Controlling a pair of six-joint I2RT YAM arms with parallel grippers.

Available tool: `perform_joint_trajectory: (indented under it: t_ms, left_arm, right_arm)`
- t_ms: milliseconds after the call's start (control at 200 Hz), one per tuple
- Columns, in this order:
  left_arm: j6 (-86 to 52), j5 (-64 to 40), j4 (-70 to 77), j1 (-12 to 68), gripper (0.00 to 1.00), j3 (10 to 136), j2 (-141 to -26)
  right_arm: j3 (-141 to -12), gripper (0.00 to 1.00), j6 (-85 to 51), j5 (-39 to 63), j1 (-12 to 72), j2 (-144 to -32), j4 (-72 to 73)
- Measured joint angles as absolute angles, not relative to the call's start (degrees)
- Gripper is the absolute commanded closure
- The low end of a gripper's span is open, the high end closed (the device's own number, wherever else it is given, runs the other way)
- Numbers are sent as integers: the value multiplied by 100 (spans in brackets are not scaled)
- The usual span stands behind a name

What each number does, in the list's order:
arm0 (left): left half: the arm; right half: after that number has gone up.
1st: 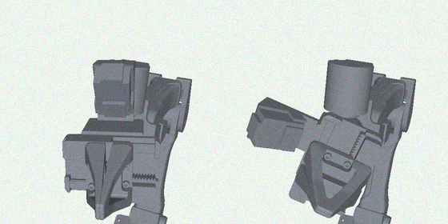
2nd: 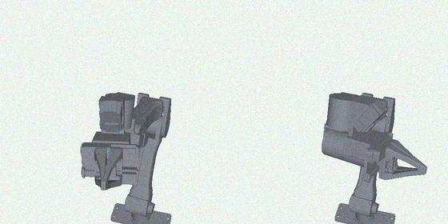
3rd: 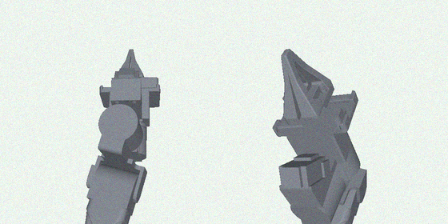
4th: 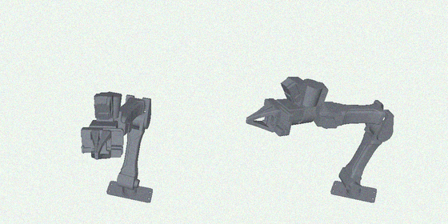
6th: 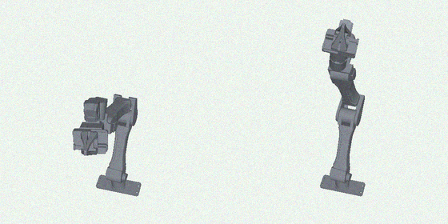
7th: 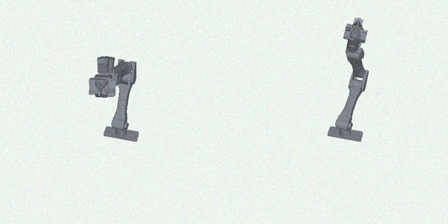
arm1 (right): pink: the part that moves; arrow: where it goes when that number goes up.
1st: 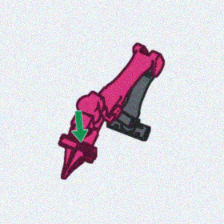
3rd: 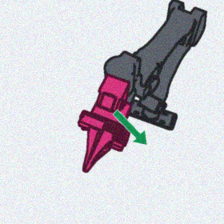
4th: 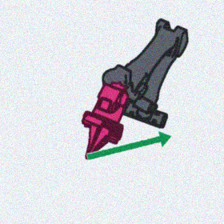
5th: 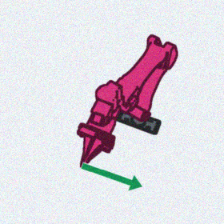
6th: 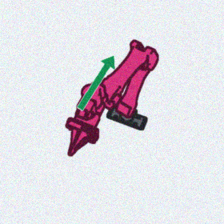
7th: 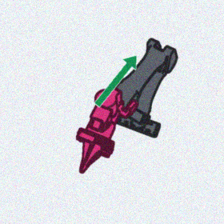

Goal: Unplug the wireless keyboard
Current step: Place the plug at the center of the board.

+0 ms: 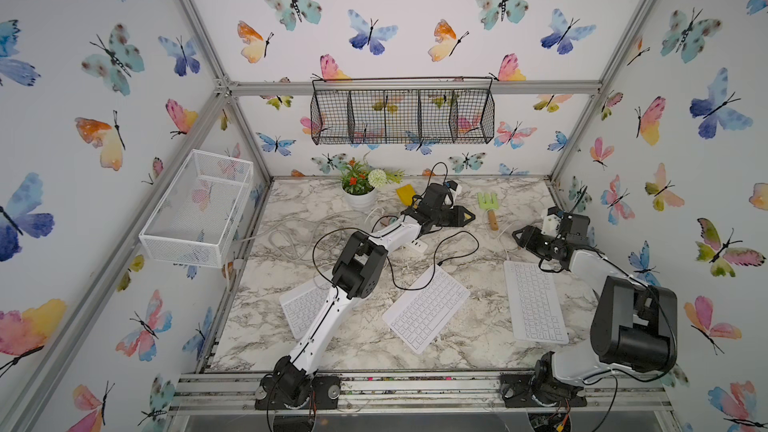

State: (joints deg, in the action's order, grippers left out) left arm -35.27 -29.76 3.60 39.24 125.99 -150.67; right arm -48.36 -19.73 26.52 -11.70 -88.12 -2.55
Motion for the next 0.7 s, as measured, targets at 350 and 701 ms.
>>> perform_joint_trajectory:
  t_ms: [350,701]
  left_arm:
    - [-4176,-2421,325,3809,65,12879,-15631]
    - [-4357,-2324,388,3754,27,12991,-15629]
  right_arm:
    - [-4882,45,-1695,2217,-1017,-9218,-539]
    - [-5485,52,-1406,1463,-480,-9911,-945]
